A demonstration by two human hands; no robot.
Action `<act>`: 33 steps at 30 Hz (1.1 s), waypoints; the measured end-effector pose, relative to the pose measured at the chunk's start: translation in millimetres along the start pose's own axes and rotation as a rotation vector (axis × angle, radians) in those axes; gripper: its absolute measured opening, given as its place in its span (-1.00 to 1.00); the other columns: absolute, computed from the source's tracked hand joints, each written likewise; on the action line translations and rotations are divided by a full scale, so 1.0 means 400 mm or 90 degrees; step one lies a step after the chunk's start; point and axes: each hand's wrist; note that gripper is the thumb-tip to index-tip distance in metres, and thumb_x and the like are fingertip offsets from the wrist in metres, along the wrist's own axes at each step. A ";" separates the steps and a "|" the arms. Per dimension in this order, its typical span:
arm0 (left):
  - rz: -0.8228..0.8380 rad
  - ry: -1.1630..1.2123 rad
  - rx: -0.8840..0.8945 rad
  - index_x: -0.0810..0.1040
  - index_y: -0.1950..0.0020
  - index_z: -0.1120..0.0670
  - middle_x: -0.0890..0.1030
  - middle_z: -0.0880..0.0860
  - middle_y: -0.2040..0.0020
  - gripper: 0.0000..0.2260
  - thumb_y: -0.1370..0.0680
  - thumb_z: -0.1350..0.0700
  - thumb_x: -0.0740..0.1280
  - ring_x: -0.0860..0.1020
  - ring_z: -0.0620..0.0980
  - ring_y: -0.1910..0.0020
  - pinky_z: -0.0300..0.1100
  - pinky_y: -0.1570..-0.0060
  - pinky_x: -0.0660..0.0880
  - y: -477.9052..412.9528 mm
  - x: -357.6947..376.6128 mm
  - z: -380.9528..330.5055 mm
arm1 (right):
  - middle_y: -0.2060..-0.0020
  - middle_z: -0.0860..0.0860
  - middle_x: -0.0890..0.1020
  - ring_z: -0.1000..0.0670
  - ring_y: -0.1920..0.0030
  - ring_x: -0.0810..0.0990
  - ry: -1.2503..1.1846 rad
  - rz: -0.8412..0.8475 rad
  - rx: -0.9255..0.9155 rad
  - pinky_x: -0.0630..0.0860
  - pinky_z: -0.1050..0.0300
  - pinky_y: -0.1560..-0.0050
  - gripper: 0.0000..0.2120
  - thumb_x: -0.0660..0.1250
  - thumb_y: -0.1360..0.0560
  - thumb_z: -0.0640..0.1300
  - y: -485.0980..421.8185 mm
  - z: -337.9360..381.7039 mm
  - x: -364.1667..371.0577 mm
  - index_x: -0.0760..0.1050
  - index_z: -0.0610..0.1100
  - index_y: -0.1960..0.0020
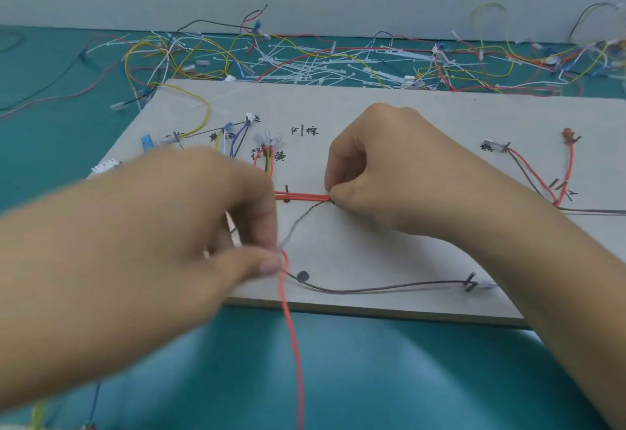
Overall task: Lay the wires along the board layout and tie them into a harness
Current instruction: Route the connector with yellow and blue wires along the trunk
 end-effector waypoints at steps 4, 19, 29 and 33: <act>0.054 0.144 0.023 0.70 0.20 -0.08 0.71 0.00 0.36 -0.60 -0.18 -0.33 0.60 0.69 0.04 0.42 0.20 0.27 0.68 -0.083 -0.105 0.039 | 0.36 0.10 0.66 0.18 0.37 0.58 0.002 0.003 0.017 0.47 0.36 0.51 -0.81 0.36 -0.40 -0.25 -0.003 -0.001 0.005 0.66 -0.01 0.28; 0.030 0.206 -0.086 0.76 0.16 -0.01 0.75 0.09 0.22 -0.83 -0.44 0.28 0.56 0.71 0.00 0.22 0.14 -0.17 0.63 -0.405 -0.053 0.117 | 0.36 0.11 0.62 0.19 0.34 0.55 -0.016 -0.027 0.035 0.38 0.38 0.46 -0.85 0.37 -0.38 -0.23 0.004 -0.004 0.024 0.63 -0.04 0.30; 0.029 0.130 -0.088 0.75 0.21 -0.12 0.73 -0.04 0.29 -0.78 -0.45 0.23 0.55 0.65 -0.15 0.32 -0.18 0.11 0.56 -0.455 0.004 0.120 | 0.33 0.08 0.62 0.12 0.33 0.58 -0.033 -0.035 0.048 0.45 0.25 0.39 -0.85 0.37 -0.38 -0.21 0.005 -0.005 0.028 0.63 -0.03 0.31; 0.059 0.103 -0.097 0.76 0.19 -0.14 0.74 -0.01 0.27 -0.80 -0.47 0.18 0.55 0.63 -0.03 0.23 -0.10 0.14 0.50 -0.458 0.005 0.115 | 0.35 0.11 0.61 0.17 0.34 0.56 -0.031 -0.036 0.045 0.42 0.27 0.42 -0.85 0.37 -0.38 -0.21 0.006 -0.006 0.029 0.63 -0.02 0.31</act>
Point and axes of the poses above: each hand's wrist, its own y-axis away from the middle knuckle, its own x-axis out of the palm, z = x × y
